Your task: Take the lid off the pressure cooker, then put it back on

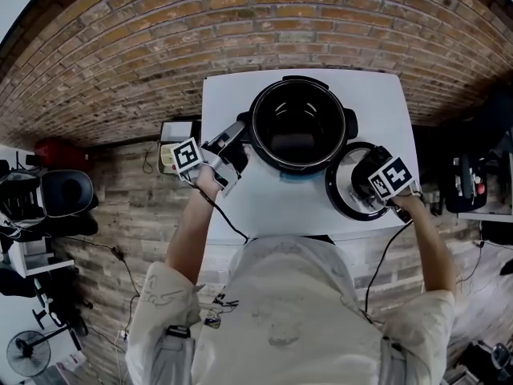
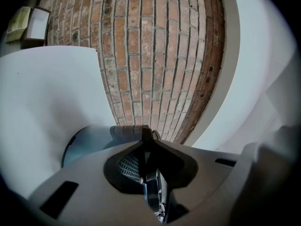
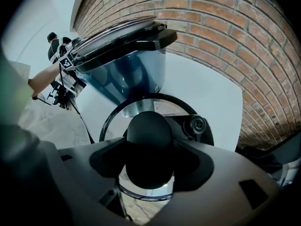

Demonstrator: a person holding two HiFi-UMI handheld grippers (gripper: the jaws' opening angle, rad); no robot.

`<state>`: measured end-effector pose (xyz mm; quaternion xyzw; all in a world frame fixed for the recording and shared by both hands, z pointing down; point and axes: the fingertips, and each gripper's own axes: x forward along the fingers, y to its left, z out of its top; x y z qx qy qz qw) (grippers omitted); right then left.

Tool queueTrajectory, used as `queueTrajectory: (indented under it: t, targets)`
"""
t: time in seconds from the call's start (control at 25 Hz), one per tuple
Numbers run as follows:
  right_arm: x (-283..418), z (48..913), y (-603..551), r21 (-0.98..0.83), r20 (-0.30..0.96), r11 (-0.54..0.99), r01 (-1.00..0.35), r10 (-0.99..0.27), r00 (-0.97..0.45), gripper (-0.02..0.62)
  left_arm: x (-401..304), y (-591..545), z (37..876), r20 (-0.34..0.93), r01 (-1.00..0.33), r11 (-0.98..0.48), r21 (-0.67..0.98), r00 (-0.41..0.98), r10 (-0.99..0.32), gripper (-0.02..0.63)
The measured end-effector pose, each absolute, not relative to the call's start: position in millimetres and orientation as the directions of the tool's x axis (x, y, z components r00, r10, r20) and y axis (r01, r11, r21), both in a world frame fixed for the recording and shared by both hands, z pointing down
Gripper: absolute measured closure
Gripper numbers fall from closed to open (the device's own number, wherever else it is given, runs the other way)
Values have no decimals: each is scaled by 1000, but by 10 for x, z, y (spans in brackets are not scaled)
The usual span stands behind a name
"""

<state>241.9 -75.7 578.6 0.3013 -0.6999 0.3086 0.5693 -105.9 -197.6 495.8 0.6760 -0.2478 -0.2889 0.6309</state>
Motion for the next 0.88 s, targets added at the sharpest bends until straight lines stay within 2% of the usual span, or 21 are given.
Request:
queueTrajectory:
  t: [0.88]
  targets:
    - [2354,6270,-637,-36,992,731,-682,-56,-113,302,-1054,-1972,4959,-82,37,-79,996,709,-700,540]
